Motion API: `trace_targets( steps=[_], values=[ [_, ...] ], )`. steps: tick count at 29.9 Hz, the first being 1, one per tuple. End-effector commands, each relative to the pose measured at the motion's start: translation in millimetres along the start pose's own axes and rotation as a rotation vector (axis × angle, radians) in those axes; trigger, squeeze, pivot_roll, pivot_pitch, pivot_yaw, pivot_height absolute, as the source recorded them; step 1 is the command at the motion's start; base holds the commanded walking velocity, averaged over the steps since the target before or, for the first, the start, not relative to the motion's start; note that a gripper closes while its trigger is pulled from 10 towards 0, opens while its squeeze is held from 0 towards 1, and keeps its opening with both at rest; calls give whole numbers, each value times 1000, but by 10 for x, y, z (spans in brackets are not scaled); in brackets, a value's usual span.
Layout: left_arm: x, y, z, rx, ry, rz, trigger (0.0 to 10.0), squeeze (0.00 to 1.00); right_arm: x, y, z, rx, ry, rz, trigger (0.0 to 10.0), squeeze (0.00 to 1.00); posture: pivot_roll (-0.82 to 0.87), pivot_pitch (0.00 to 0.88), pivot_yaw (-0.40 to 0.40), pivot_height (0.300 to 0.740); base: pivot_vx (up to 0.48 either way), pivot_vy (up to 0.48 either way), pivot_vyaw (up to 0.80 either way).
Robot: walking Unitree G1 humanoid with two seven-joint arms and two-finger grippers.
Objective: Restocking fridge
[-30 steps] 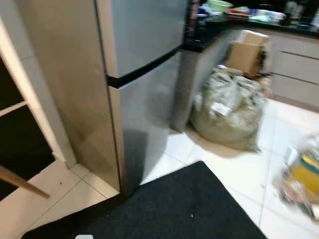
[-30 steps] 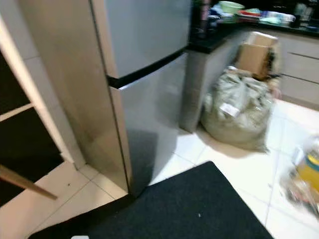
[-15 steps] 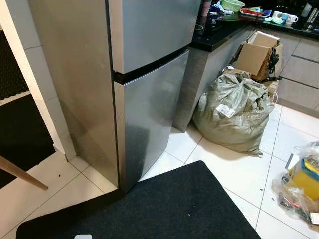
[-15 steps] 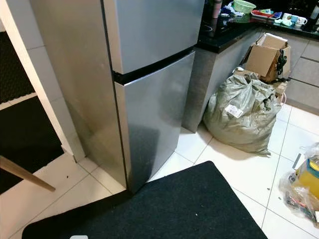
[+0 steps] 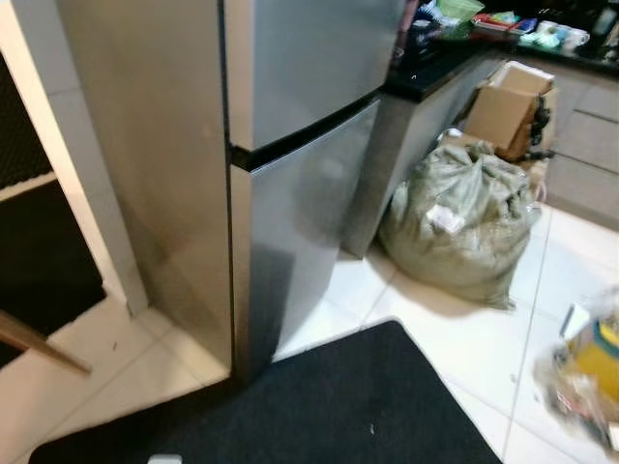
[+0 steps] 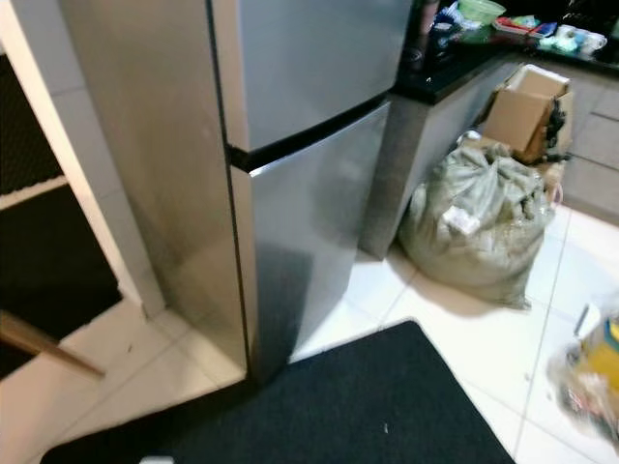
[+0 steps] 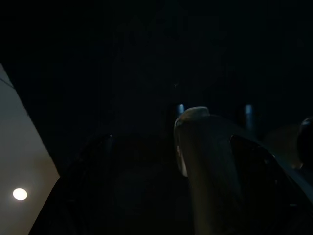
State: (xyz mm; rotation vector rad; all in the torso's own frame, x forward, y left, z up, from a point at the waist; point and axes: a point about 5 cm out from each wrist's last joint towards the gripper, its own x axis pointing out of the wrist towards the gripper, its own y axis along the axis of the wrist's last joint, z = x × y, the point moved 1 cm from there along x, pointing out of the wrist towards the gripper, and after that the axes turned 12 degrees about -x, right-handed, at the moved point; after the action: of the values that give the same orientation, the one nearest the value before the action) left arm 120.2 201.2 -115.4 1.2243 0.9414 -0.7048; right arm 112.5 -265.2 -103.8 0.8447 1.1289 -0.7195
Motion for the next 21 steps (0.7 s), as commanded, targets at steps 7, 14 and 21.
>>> trace_targets(
  steps=[7,14,21],
  values=[
    [-9,-77,23,-2,-5,-22,10000,0,-3,42,32,-7,-7,18,10000,0,-111,2,-96,740,355,0,0],
    [-4,-53,52,-5,-32,-13,10000,0,-2,41,26,-8,-4,18,10000,0,-107,1,-97,740,101,0,0],
    [-6,-78,80,-1,-41,-16,10000,0,-2,49,30,-6,-4,22,10000,0,-108,2,-98,740,0,-268,0]
  ],
)
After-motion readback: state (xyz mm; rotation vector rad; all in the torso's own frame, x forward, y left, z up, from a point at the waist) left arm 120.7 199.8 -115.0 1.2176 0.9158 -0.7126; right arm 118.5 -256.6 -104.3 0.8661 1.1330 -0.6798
